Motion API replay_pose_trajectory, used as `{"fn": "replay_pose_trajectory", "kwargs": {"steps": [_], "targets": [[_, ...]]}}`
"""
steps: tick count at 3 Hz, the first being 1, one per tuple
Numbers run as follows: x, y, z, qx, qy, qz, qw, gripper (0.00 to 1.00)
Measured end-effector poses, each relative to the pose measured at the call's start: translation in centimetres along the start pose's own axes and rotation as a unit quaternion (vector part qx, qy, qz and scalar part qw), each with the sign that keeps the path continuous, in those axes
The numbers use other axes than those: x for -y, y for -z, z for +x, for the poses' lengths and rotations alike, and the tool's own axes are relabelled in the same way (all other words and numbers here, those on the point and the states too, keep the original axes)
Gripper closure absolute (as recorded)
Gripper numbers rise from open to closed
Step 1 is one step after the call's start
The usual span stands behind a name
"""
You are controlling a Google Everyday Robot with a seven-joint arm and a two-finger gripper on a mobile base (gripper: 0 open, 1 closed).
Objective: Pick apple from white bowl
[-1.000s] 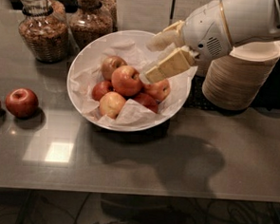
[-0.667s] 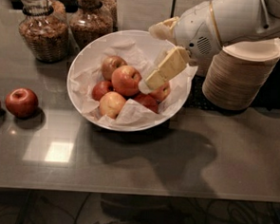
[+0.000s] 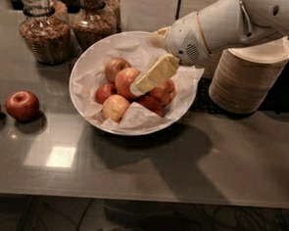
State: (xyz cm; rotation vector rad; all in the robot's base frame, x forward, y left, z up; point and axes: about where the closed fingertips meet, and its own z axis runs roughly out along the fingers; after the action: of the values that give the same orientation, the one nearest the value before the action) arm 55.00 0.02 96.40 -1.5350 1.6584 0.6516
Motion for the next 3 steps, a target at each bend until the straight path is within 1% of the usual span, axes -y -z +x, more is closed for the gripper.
{"fn": "replay_pose_trajectory", "kwargs": {"steps": [1,2,3], "targets": [[0.4,-1.2,0.6,-0.011,-0.003,-0.001,0.9999,0.19],[0.5,-2.2,1.2,-0.021,-0.005,-0.002,0.9998,0.42],[0.2,-2.5,2.1,-0.027,-0.013,0.000,0.9996,0.64]]}}
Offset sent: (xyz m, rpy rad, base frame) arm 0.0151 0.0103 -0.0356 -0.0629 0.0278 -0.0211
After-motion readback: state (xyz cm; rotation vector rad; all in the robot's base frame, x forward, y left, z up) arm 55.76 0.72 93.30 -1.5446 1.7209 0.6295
